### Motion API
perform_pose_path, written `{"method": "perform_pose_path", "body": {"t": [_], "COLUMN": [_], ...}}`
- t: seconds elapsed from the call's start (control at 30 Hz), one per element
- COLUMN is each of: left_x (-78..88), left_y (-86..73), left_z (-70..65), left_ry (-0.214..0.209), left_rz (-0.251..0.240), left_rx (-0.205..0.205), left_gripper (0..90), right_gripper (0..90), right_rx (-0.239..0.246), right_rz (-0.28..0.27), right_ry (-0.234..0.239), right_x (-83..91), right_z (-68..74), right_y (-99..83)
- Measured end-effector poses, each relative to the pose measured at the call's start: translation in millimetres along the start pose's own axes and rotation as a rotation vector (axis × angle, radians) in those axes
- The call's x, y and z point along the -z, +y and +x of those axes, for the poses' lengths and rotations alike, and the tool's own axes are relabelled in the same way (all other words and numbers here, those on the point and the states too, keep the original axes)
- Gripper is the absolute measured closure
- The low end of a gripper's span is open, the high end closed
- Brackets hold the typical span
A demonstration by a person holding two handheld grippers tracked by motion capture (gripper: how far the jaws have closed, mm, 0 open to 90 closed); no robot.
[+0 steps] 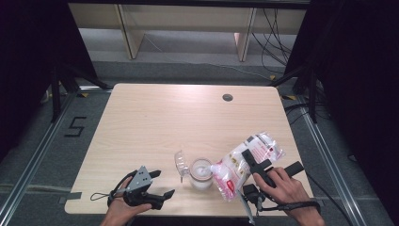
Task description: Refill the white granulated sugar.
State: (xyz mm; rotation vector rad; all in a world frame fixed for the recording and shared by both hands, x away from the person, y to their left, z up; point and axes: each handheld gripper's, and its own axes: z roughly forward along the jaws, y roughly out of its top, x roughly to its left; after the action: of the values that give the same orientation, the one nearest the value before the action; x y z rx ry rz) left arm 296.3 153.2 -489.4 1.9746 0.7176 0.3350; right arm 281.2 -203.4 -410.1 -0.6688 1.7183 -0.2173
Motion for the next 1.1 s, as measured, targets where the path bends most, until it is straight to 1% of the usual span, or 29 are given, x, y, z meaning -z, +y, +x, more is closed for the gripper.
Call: {"method": "perform_pose_path", "body": {"t": [0.03,0.5,0.53,0.63,0.83,0.87,0.93,1.1], "left_x": [0.3,0.1,0.1,0.1,0.3,0.1,0.5,0.1], "left_y": [0.1,0.0,0.0,0.0,0.1,0.1,0.2,0.1], "left_z": [-0.3,0.0,0.0,0.0,-0.2,-0.1,-0.3,0.0], "left_ry": [0.004,0.0,0.0,0.0,0.002,0.0,0.005,0.0], "left_rz": [0.004,-0.001,-0.001,0.0,0.0,-0.002,0.003,-0.001], "left_rx": [-0.001,0.0,0.0,-0.001,0.0,0.0,-0.001,0.0], "left_gripper": [16.5,16.5,16.5,16.5,16.5,16.5,16.5,16.5], "right_gripper": [65.1,65.2,65.2,65.2,65.3,65.3,65.4,65.4], "right_rx": [-0.001,-0.001,-0.011,-0.019,-0.013,0.001,-0.001,-0.002], "right_rz": [0.0,-0.004,-0.007,-0.003,-0.007,-0.003,-0.003,-0.003], "right_ry": [0.0,0.003,-0.002,0.004,-0.002,0.003,0.002,0.004], "right_x": [0.0,-0.7,-1.2,-1.4,-1.2,-0.7,-0.7,-0.9], "right_z": [0.0,0.2,1.2,1.8,1.3,0.2,0.4,0.7], "right_y": [-0.1,-0.2,0.0,0.4,-0.1,-0.3,-0.5,-0.5]}}
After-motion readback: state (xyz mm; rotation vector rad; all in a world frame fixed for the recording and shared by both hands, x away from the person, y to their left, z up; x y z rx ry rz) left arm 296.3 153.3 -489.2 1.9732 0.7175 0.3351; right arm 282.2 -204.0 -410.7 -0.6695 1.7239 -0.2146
